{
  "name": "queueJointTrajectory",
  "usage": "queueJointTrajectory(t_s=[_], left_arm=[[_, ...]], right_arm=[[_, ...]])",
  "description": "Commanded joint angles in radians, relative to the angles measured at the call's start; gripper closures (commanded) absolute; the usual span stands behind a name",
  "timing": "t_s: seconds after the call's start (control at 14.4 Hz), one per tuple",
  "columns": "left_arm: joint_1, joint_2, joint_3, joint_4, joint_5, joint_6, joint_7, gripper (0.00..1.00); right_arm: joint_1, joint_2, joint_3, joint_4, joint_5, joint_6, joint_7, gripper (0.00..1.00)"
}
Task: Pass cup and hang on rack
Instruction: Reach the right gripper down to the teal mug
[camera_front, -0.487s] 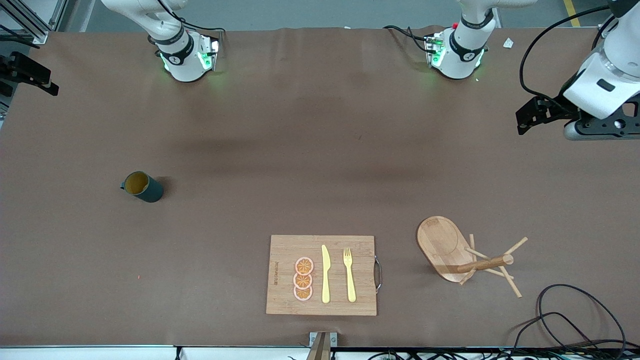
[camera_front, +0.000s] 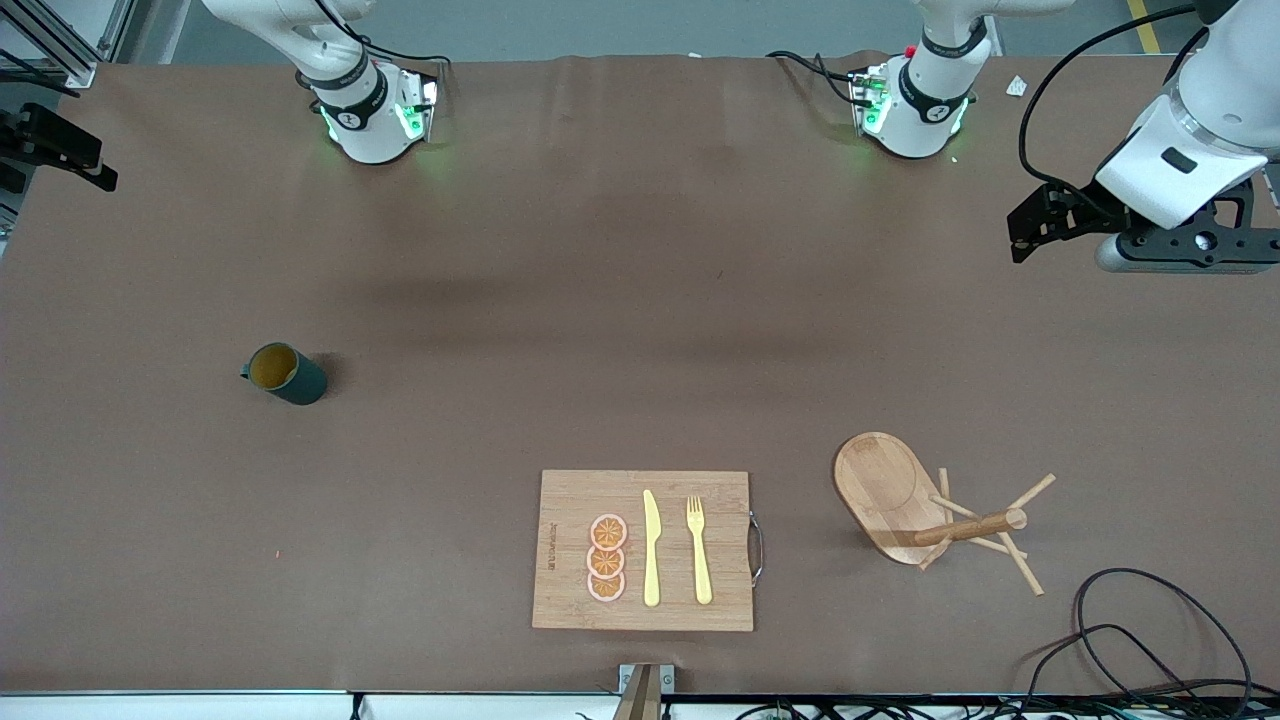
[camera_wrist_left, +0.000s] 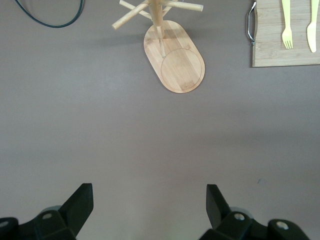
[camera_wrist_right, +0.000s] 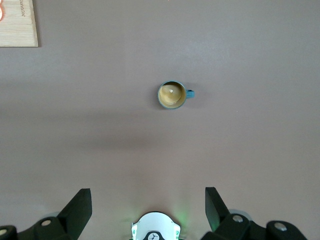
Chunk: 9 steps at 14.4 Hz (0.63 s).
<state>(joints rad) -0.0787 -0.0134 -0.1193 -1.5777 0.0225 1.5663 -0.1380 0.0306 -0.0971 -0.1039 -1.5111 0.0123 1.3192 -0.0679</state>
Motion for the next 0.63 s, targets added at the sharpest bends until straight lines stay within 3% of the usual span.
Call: queueJointTrajectory(t_s=[0.0,0.35,0.56], left_arm=[[0.01,0.02,0.001,0.03,-0.018,-0.023,0.011,0.0],[0.011,0.021,0.0,0.027,0.0,-0.034,0.008,0.0],[0.013,0.023,0.003,0.028,0.0,-0.026,0.008,0.0]], right_arm=[[-0.006,-0.016,0.003,-0.011,0.008,-0.005,0.005,0.0],[-0.012,-0.01,0.003,0.015,0.003,0.002,0.005,0.0],[-0.069,0.005,0.001,0.014,0.021,0.008,0.004,0.0]])
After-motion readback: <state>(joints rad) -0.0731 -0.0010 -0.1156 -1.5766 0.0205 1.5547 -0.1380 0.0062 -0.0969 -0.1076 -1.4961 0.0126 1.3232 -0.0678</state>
